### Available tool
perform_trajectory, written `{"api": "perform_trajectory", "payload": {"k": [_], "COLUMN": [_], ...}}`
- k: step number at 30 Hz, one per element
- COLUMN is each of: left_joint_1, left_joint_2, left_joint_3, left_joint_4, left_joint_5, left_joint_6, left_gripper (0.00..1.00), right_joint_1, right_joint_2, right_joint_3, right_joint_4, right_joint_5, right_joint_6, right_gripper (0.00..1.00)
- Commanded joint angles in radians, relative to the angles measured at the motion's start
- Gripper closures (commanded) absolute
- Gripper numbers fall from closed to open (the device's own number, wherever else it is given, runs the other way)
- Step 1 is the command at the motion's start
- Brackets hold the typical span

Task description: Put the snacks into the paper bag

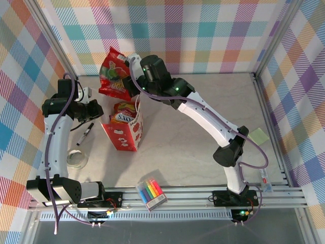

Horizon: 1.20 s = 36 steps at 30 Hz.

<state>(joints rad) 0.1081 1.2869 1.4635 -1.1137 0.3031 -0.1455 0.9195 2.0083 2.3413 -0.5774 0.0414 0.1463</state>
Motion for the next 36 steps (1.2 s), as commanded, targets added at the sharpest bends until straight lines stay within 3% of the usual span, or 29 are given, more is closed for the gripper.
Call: {"api": "perform_trajectory", "payload": {"k": [1,22,36], "left_joint_1": [0.012,0.013,0.013], "left_joint_2": [-0.021,-0.019,-0.008], "left_joint_3": [-0.010,-0.001,-0.003], "left_joint_4": [0.018,0.029,0.038], "left_joint_5": [0.014,0.023,0.022], "left_joint_6": [-0.017,-0.043,-0.054], "left_gripper": [0.87,0.87,0.87], "right_joint_1": [0.015,0.025,0.025], "right_joint_2": [-0.008,-0.104,-0.042], "right_joint_3": [0.039,-0.219,-0.097], "right_joint_4": [0.043,0.065,-0.145], "right_joint_5": [0.015,-0.049,-0.208], "right_joint_6": [-0.080,-0.065,-0.047], "right_gripper": [1.00,1.00,1.00]}}
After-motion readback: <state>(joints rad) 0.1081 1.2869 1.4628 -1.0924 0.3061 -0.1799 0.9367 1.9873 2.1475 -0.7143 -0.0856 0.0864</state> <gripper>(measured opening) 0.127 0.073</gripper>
